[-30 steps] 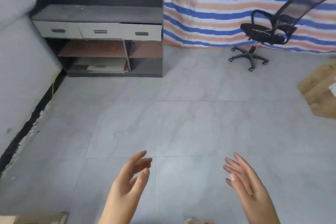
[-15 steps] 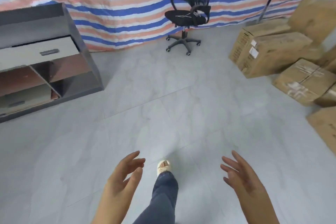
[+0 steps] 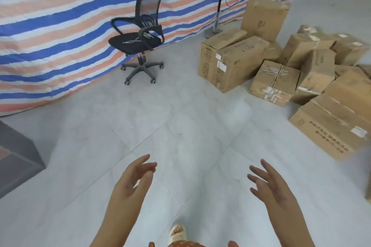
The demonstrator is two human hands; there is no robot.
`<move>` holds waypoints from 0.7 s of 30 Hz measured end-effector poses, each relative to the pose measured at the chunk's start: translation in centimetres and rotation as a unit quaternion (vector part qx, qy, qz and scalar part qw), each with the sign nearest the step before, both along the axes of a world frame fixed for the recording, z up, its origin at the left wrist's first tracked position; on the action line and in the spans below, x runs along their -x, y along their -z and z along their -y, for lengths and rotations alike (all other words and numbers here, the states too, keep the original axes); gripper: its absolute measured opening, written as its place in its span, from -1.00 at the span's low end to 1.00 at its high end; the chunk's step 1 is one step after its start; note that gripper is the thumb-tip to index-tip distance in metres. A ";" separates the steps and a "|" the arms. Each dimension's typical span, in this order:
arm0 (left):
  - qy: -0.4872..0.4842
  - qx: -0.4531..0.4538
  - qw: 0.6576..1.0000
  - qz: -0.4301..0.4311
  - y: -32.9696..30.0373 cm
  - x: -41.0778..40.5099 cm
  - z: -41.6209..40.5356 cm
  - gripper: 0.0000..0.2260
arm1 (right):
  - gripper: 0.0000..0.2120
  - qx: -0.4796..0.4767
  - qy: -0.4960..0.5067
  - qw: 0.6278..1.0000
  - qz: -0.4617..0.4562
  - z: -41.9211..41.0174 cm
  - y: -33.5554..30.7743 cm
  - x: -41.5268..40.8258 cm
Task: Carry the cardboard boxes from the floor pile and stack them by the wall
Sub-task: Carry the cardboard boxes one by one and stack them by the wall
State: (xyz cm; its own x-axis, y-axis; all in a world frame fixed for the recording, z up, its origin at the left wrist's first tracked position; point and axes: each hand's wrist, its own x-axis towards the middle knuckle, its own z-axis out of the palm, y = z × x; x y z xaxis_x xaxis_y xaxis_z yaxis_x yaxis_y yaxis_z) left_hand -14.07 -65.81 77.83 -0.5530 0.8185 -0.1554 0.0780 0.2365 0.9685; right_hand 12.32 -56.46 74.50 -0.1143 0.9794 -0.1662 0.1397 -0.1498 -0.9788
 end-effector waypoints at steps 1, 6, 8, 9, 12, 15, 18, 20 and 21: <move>0.008 0.005 1.000 0.002 0.0 0.6 -1.7 -0.64 | -0.62 0.003 0.008 1.000 -0.001 -1.3 0.1 0.5; 0.042 0.030 0.998 0.021 0.7 2.0 -10.0 -0.66 | -0.61 0.023 0.059 0.998 0.003 -7.8 1.1 1.7; 0.051 0.039 0.998 0.028 1.2 2.4 -13.9 -0.69 | -0.63 0.031 0.071 0.997 0.000 -11.1 1.9 1.8; 0.053 0.041 0.997 0.027 1.4 2.5 -16.0 -0.70 | -0.62 0.033 0.074 0.997 0.001 -12.9 2.3 1.8; 0.046 0.034 0.998 0.025 1.9 2.6 -23.0 -0.69 | -0.61 0.033 0.072 0.997 0.011 -19.7 2.6 1.8; 0.036 0.031 0.998 0.036 2.0 1.9 -30.2 -0.70 | -0.63 0.024 0.057 0.998 0.025 -27.3 1.8 0.9; 0.042 0.019 0.998 0.037 1.6 0.7 -37.0 -0.68 | -0.64 -0.005 0.054 0.998 0.037 -34.8 0.0 0.0; 0.035 0.016 0.998 0.040 1.7 0.1 -41.4 -0.68 | -0.64 -0.009 0.048 0.998 0.049 -39.5 -0.6 -0.5; 0.029 0.015 0.999 0.044 1.9 -0.1 -43.4 -0.69 | -0.65 -0.004 0.043 0.998 0.051 -41.6 -0.6 -0.7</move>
